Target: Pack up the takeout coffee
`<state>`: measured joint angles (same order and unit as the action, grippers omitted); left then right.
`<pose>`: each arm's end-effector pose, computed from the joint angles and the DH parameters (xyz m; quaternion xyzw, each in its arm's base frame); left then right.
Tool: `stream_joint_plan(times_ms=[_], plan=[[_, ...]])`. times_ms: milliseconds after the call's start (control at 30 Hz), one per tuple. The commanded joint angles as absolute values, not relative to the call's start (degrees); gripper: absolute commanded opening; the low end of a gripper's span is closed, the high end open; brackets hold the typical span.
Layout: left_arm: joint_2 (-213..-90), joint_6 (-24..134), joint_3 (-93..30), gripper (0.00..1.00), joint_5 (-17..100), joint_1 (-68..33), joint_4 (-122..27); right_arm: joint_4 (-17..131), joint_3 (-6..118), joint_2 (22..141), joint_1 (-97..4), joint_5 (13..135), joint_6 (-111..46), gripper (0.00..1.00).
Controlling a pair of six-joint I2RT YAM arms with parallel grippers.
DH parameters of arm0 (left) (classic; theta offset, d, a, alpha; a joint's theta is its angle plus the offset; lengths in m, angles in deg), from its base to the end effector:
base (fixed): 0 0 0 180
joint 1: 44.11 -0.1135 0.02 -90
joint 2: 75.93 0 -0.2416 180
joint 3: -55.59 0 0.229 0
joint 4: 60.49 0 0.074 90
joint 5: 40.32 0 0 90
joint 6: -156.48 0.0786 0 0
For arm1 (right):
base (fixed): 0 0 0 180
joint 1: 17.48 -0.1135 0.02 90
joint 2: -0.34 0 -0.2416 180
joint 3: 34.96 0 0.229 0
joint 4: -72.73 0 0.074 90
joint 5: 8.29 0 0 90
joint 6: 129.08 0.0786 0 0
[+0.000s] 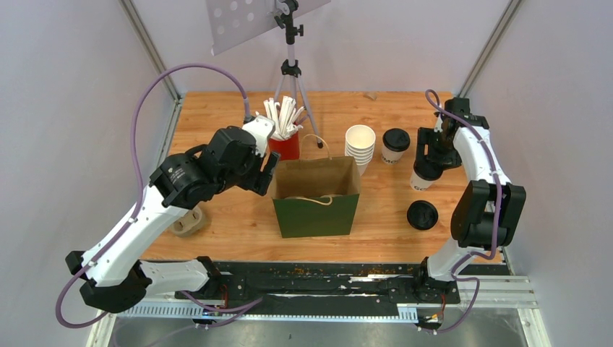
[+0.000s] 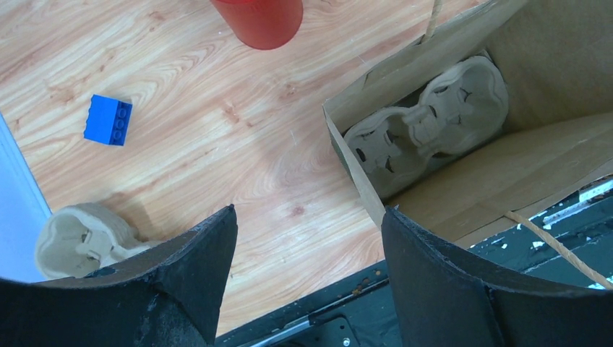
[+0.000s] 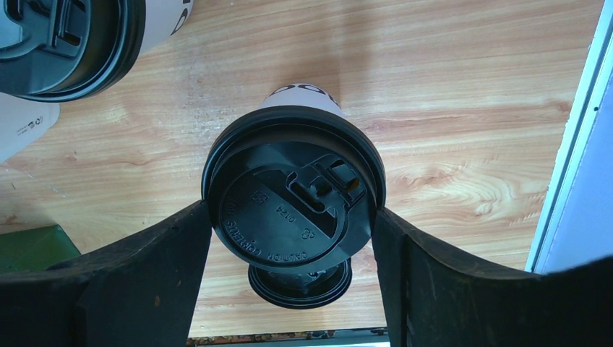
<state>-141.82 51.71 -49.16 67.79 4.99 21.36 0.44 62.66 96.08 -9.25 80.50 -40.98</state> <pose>0.1549 -0.1415 0.3763 0.2073 0.8838 -0.0859 0.4106 0.3211 -0.0448 0.2177 0.0526 0.9840 -0.0047 0.1704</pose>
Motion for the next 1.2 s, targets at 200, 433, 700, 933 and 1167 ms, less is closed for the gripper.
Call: stream_joint_plan(times_ms=[200,433,700,933,1167], plan=[[-140.7,49.0,-48.8,0.78,67.3,4.8,22.3,0.9,63.4,94.3,-9.0,77.5,-41.1,0.70],[-140.0,49.7,-48.8,0.78,69.9,4.8,22.5,-3.1,66.3,92.4,-9.2,76.2,-39.7,0.69],[-143.6,48.5,-53.5,0.78,72.4,4.8,26.7,-5.2,70.6,87.5,-12.7,74.5,-35.8,0.68],[-146.2,41.6,-54.6,0.77,71.7,4.8,28.8,-6.7,74.2,83.1,-16.3,71.4,-33.2,0.68],[-150.5,37.8,-62.2,0.77,71.4,4.0,31.2,-10.7,80.9,77.7,-25.4,70.9,-32.5,0.69]])
